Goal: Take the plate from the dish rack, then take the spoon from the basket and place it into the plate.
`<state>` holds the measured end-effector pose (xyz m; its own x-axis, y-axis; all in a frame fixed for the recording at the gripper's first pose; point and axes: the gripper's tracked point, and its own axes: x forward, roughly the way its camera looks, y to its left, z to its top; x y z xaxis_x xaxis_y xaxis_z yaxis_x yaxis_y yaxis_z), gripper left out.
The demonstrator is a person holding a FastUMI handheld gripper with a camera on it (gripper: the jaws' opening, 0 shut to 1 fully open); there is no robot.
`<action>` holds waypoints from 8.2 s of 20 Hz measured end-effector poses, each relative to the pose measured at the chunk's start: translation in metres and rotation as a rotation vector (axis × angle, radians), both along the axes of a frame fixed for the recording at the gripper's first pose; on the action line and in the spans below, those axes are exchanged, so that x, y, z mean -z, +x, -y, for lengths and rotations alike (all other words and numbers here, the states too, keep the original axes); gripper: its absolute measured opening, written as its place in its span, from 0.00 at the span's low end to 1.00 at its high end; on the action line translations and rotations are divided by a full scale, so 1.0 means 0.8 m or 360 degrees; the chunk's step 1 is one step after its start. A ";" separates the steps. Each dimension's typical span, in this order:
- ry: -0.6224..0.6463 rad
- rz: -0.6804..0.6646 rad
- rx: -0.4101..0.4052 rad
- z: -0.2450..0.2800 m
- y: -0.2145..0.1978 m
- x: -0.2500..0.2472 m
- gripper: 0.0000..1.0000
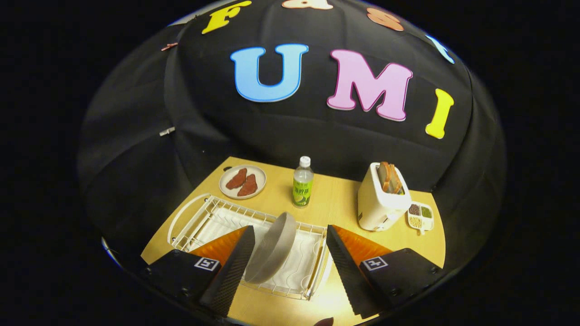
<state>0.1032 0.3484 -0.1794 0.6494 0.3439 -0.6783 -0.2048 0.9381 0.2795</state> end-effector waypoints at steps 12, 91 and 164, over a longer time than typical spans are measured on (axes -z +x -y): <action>-0.0346 -0.0427 0.0177 -0.033 -0.001 0.129 0.41; 0.0296 0.0306 0.0111 0.394 -0.126 0.092 0.99; 0.0168 -0.0466 -0.0086 0.213 -0.339 0.269 0.70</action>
